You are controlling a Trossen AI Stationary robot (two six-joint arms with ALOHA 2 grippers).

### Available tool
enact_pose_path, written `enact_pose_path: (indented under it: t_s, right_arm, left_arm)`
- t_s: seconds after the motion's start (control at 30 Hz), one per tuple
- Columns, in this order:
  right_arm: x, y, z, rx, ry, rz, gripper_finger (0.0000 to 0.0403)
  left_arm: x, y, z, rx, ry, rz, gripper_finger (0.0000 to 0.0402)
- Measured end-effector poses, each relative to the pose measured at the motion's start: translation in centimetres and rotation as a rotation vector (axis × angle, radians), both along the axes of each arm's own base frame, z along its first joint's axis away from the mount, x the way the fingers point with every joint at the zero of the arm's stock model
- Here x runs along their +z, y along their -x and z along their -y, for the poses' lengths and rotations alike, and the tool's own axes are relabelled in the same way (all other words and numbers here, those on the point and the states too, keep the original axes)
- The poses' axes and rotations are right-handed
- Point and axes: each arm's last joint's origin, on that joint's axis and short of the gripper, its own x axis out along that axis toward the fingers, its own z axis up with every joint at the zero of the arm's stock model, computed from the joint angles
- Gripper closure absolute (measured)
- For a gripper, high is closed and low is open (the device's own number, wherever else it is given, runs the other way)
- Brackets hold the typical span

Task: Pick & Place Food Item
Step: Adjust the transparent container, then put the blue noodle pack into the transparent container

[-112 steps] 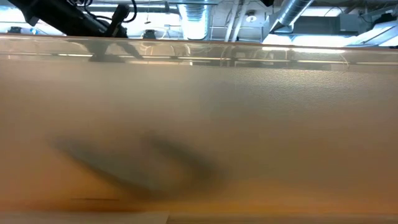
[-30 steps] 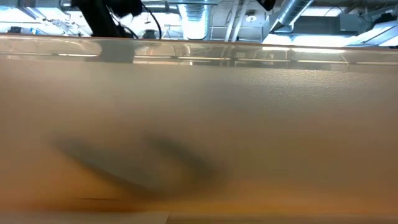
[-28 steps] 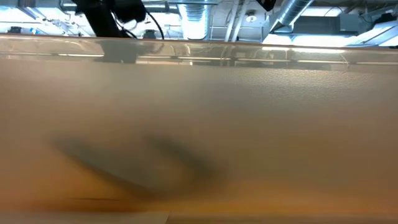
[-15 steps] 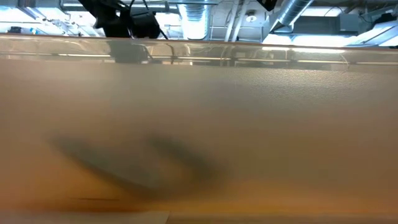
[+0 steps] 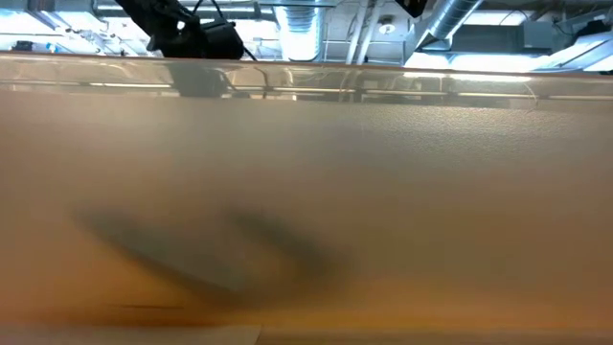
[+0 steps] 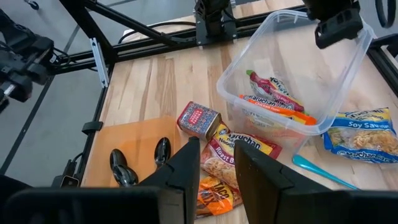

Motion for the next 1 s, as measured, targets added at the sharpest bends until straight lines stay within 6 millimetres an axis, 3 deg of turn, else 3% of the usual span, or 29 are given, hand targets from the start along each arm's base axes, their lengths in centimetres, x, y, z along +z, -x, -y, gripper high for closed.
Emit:
enact_pose_path:
  t_s: [0.23,0.53,0.83,1.0]
  right_arm:
    - [0.0,0.0,0.0,-0.005,-0.007,-0.001,0.031]
    - [-0.5,0.4,0.2,-0.091,-0.024,-0.072,0.031]
    - [-0.6,0.6,1.1,-0.251,-0.061,-0.091,0.031]
    - [-0.7,0.7,2.0,-0.328,-0.09,-0.097,0.031]
  left_arm:
    - [4.1,1.5,4.2,-0.117,-0.026,0.133,0.0401]
    - [8.9,2.8,9.3,-0.455,-0.074,0.418,0.0401]
    - [9.8,3.2,9.9,-0.448,-0.129,0.469,0.0401]
    - [11.4,1.6,9.1,-0.491,-0.27,0.61,0.039]
